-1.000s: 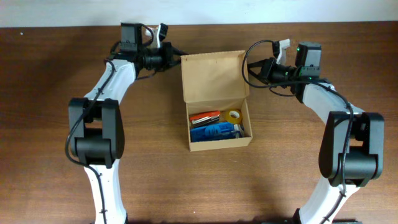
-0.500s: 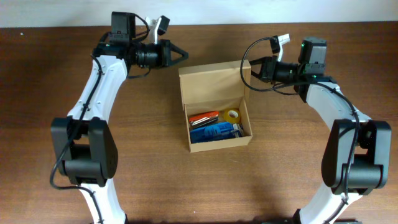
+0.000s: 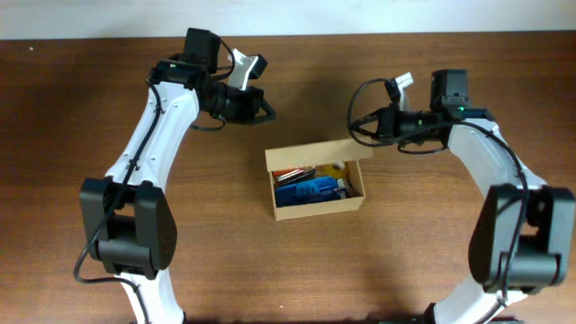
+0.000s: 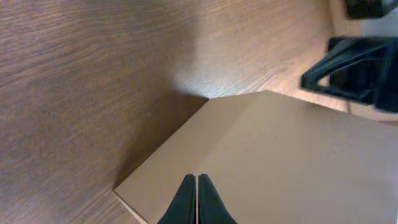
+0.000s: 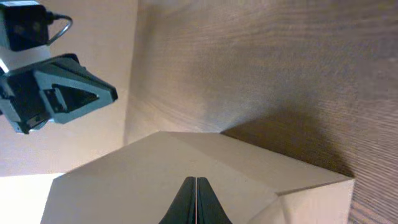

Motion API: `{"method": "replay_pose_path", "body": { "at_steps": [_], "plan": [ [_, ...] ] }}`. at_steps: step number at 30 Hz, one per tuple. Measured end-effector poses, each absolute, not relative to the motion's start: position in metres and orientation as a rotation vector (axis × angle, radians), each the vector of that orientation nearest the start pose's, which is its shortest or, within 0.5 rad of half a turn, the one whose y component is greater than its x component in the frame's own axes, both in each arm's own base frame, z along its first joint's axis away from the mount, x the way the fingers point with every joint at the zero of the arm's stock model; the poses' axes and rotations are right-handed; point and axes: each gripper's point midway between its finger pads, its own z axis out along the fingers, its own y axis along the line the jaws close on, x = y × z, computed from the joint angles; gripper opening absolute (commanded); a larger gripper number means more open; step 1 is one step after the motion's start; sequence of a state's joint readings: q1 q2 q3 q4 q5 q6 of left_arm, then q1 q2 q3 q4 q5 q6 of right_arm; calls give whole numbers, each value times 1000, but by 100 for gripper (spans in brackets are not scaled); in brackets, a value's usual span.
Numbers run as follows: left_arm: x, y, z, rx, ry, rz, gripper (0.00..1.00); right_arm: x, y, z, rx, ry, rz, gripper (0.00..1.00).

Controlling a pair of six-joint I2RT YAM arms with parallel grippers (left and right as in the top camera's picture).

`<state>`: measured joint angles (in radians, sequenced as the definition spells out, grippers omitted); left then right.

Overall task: Pack container
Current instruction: 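Fold the lid flaps over the box with both grippers, then press the closed lid down with both grippers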

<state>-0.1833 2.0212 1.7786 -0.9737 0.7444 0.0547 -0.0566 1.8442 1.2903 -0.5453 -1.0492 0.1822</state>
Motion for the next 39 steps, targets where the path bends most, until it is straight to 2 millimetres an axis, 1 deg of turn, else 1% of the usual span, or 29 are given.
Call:
{"method": "replay_pose_path", "body": {
  "at_steps": [2, 4, 6, 7, 9, 11, 14, 15, 17, 19, 21, 24, 27, 30, 34, 37, 38, 39],
  "plan": [
    [422, -198, 160, 518, 2629, -1048, 2, 407, 122, 166, -74, 2400, 1328, 4],
    [417, -201, 156, 546, 2653, -1017, 2, 402, 119, 180, -93, 2393, 1270, 4],
    [410, -210, 153, 585, 2674, -992, 2, 392, 116, 190, -98, 2408, 1224, 4],
    [408, -214, 152, 600, 2676, -987, 2, 386, 114, 189, -89, 2434, 1204, 4],
    [404, -219, 149, 626, 2688, -958, 2, 370, 111, 187, -88, 2499, 1151, 4],
    [402, -217, 146, 630, 2710, -921, 2, 360, 114, 186, -127, 2530, 1118, 4],
    [401, -213, 142, 623, 2734, -887, 2, 346, 134, 176, -244, 2594, 1063, 4],
    [400, -212, 142, 621, 2743, -882, 2, 341, 145, 171, -304, 2617, 1027, 4],
    [399, -210, 140, 617, 2759, -863, 2, 333, 155, 160, -364, 2659, 967, 4],
    [399, -208, 139, 615, 2764, -849, 2, 327, 156, 150, -376, 2693, 925, 4],
    [399, -208, 138, 615, 2765, -842, 2, 324, 150, 138, -362, 2731, 874, 4],
    [400, -206, 137, 613, 2771, -821, 2, 312, 143, 115, -340, 2793, 841, 4],
    [400, -204, 136, 611, 2774, -807, 2, 306, 142, 105, -337, 2804, 842, 4],
    [401, -204, 136, 622, 2770, -802, 2, 305, 142, 100, -335, 2793, 842, 4],
    [400, -203, 135, 636, 2772, -797, 2, 305, 142, 100, -332, 2781, 844, 4],
    [387, -199, 139, 659, 2804, -791, 2, 305, 143, 104, -331, 2775, 851, 4],
    [377, -197, 146, 696, 2808, -788, 2, 307, 143, 110, -336, 2759, 848, 4],
    [373, -198, 152, 721, 2801, -786, 2, 310, 144, 117, -343, 2736, 843, 4]
  ]
}}
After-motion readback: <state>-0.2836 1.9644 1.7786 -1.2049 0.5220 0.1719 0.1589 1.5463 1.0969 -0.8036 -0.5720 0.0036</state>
